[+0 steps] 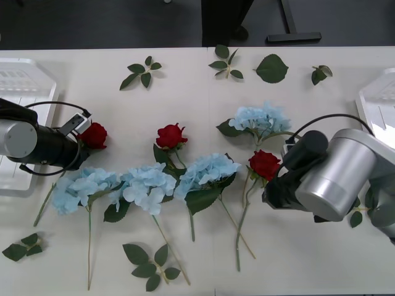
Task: Place the red flowers into the right box and the blue flowers into the left box. If a person shows an open palm, hand one flower to the person first, then continue sorting.
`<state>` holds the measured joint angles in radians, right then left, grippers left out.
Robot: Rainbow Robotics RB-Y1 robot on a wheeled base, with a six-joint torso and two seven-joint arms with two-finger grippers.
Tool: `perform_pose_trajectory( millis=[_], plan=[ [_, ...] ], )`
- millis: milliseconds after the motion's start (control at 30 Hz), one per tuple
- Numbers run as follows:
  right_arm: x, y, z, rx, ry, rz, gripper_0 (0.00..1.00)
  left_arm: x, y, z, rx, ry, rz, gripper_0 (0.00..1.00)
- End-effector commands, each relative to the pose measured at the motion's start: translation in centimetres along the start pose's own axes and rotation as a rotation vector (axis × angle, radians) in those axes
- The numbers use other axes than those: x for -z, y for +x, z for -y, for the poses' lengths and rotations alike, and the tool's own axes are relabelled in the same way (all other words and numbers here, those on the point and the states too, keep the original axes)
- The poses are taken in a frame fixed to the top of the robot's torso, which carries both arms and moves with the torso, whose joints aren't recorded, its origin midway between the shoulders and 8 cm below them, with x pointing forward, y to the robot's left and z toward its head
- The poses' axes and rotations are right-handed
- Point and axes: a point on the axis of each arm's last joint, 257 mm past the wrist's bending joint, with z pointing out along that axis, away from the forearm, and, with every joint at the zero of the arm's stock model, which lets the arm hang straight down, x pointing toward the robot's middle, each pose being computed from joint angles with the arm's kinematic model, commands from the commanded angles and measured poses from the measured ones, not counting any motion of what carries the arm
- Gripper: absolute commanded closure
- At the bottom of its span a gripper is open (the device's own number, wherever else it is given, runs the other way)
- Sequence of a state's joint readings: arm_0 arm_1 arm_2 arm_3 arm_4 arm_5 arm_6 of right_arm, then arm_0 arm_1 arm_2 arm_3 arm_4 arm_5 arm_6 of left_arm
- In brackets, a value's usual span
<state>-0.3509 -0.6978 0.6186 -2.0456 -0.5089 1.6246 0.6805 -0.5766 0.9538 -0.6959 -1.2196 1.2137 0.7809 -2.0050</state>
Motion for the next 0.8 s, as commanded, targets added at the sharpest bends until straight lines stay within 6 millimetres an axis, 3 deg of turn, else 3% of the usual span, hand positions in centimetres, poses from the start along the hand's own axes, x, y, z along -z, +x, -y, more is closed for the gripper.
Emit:
perform_pose_trajectory(
  millis=[33, 167, 400, 500, 567, 733, 800],
  plan=[
    [-0.8, -1.8, -2.9, -0.075, -0.042, 0.031, 0.02, -0.2, -1.8, 0.3, -0.039, -0.006, 0.030, 1.00],
    [-1.6, -2.2, -3.5, -0.094, -0.039, 0.036, 0.03, 0.4, -2.4, -0.2, -0.060, -0.018, 0.046, 1.00],
    [-1.9, -2.9, -5.1, -0.117, -0.061, 0.052, 0.03, 4.1, -5.0, -0.3, -0.152, -0.026, 0.101, 1.00],
    [-2.5, -3.3, -5.7, -0.132, -0.073, 0.055, 0.02, 6.7, -7.1, 0.3, -0.221, -0.033, 0.150, 1.00],
    [-2.9, -3.8, -6.1, -0.140, -0.075, 0.060, 0.03, 9.8, -8.9, 0.4, -0.278, -0.048, 0.188, 1.00],
    [-3.4, -4.4, -7.0, -0.150, -0.088, 0.059, 0.03, 15.4, -10.6, 1.5, -0.326, -0.033, 0.228, 1.00],
    [-3.2, -4.4, -7.1, -0.144, -0.092, 0.058, 0.09, 17.3, -11.5, 2.3, -0.323, -0.013, 0.247, 1.00]
  ],
)
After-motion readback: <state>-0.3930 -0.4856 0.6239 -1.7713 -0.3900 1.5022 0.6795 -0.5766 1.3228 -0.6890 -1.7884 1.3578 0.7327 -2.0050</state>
